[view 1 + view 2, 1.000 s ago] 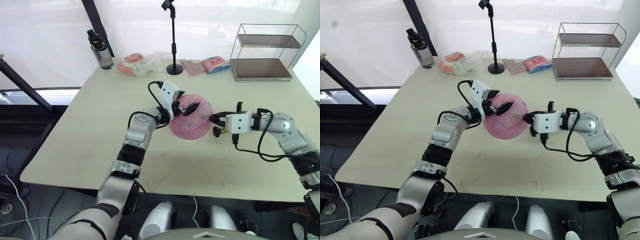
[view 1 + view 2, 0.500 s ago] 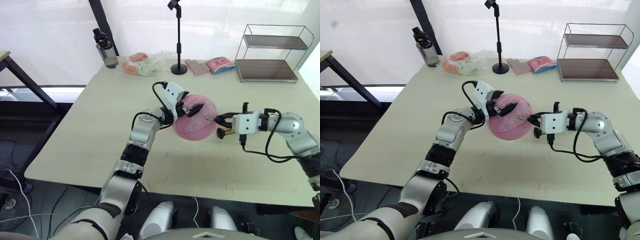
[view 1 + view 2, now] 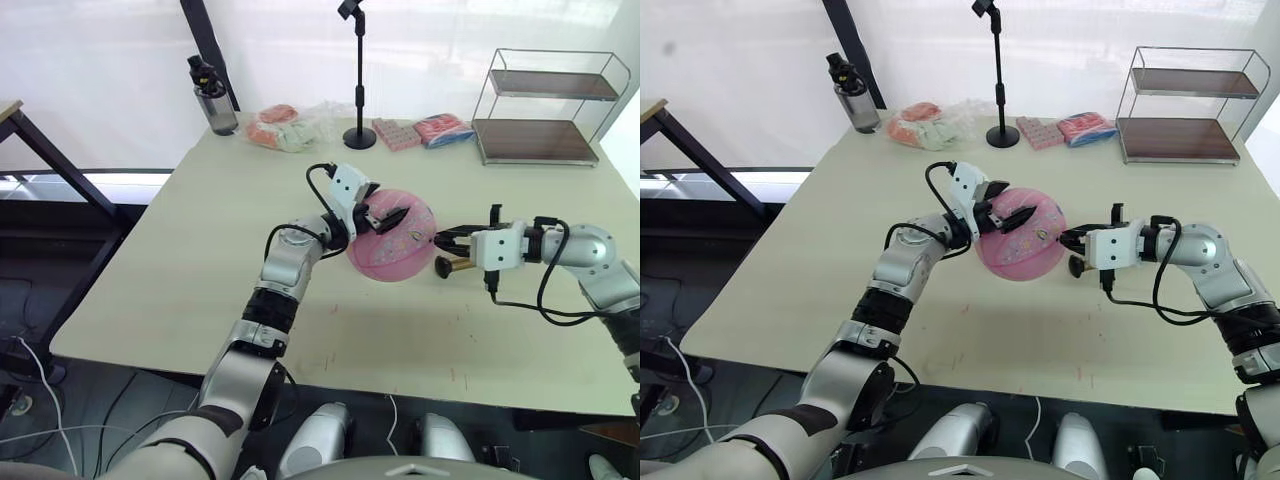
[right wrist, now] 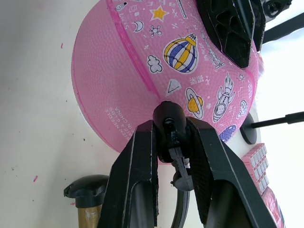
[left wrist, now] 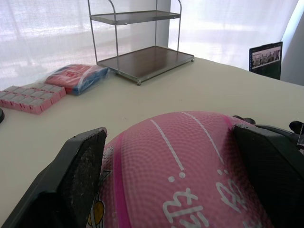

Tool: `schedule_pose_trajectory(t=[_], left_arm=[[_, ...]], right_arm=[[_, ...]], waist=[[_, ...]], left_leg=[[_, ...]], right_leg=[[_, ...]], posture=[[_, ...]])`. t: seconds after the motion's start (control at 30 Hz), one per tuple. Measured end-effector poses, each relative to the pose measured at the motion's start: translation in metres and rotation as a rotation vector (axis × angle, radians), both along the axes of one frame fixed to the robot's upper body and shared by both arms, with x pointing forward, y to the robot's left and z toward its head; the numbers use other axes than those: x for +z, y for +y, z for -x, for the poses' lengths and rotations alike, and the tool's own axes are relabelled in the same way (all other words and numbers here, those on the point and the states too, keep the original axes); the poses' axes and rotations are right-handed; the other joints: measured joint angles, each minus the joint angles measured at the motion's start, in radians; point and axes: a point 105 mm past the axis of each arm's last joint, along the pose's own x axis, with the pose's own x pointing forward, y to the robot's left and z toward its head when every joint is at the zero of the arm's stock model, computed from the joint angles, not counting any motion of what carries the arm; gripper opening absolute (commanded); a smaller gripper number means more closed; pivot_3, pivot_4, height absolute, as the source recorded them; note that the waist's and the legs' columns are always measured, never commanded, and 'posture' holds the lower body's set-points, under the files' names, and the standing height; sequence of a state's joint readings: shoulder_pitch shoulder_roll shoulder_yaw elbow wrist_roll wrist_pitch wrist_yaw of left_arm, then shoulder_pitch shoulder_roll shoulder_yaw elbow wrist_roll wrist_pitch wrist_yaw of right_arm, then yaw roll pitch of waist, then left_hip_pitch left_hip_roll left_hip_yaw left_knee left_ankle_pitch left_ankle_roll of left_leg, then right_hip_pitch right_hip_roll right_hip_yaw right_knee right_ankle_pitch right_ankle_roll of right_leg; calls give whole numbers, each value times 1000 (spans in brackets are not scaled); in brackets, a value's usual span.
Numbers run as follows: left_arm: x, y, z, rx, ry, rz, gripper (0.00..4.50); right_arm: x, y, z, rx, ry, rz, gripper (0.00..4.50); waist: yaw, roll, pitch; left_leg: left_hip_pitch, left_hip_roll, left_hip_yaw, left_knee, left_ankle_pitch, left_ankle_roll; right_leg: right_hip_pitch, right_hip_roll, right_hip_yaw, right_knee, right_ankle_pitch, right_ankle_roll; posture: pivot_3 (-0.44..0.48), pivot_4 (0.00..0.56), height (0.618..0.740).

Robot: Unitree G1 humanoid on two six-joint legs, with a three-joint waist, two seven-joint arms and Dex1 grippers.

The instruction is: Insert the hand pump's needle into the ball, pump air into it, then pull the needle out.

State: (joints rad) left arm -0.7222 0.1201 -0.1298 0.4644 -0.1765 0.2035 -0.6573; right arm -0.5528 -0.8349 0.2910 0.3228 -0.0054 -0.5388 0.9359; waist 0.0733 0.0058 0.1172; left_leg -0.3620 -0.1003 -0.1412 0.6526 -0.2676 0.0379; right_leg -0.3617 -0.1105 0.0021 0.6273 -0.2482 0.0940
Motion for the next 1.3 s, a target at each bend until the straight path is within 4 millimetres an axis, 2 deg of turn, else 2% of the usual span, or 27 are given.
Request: schedule_pose_trajectory(t=[0.93, 1.0, 1.07, 1.1, 1.13, 1.2, 1.3], left_arm=[[-1, -3, 1, -9, 2, 1, 4500], [-1, -2, 1, -4, 2, 0, 4500], [-5, 4, -1, 13, 15, -6, 4500], [-11, 13, -4, 42, 32, -20, 4500], [-11, 14, -4, 44, 34, -21, 4500], [-16, 19, -6, 59, 50, -25, 4500], [-16, 20, -6, 61, 50, -22, 4500]], right_arm=[[4, -9, 4, 12, -6, 12, 378], [9, -16, 4, -2, -22, 5, 378], [34, -41, 0, -83, -92, -18, 378], [51, -50, -2, -112, -138, -38, 378], [51, -50, -2, -112, -138, -38, 378], [47, -49, -1, -110, -127, -42, 378], [45, -48, -1, -107, -119, -45, 378]], waist=[[7, -1, 1], [7, -2, 2], [-2, -1, -1], [-21, -4, -10], [-23, -4, -10], [-38, -4, -10], [-43, -4, -11]], left_leg=[[-1, -2, -2, 0, -1, 1], [-1, -2, -2, 0, -1, 2], [1, -2, -2, 0, -2, 2], [11, -1, -4, -5, -4, 0], [12, 0, -4, -5, -5, -1], [20, 0, -3, -9, -6, -2], [21, 0, -3, -10, -6, -1]], right_leg=[[0, -3, -3, -1, -1, 2], [1, -3, -3, -1, -2, 2], [2, -3, -1, -1, -2, 3], [8, 2, 3, -1, -5, 5], [9, 2, 3, -1, -6, 5], [22, 1, 4, -1, -13, 2], [23, 1, 5, -1, -14, 2]], posture=[[0, 150, 740], [0, 150, 740], [0, 150, 740], [0, 150, 740], [0, 150, 740], [0, 150, 740], [0, 150, 740]])
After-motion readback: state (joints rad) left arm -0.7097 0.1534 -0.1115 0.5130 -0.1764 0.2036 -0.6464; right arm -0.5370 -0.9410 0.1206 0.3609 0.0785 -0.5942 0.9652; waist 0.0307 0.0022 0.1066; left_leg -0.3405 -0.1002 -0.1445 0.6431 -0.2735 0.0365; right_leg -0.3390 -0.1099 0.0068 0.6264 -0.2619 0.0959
